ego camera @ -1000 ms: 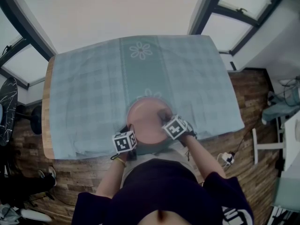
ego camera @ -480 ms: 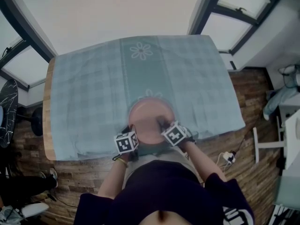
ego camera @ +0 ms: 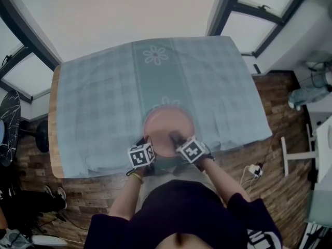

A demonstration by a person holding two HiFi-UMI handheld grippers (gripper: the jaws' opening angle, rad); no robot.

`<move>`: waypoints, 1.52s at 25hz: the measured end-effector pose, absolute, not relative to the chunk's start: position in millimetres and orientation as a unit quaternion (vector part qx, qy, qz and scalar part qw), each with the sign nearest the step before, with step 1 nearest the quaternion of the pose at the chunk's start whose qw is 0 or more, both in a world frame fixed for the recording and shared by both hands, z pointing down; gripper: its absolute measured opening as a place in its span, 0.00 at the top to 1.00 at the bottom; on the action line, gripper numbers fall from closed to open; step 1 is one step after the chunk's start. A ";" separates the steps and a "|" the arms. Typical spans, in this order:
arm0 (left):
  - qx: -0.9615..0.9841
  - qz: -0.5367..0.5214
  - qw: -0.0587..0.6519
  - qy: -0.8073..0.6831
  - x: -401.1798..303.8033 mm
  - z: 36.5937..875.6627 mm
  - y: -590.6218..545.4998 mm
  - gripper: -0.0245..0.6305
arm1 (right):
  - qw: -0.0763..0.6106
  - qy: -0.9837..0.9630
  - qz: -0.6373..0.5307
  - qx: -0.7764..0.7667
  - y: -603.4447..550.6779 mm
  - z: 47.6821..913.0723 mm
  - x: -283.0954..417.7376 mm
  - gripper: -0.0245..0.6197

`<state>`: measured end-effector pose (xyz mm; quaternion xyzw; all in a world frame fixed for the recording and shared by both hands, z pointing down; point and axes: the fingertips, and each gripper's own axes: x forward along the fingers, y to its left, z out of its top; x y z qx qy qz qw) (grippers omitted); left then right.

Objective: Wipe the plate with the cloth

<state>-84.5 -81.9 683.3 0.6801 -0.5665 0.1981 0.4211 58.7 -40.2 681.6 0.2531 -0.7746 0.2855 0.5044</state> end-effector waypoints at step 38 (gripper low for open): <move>0.764 0.129 0.359 -0.520 -56.0 573.2 60.2 0.94 | 0.213 -0.834 0.306 0.406 57.2 551.7 27.1 0.91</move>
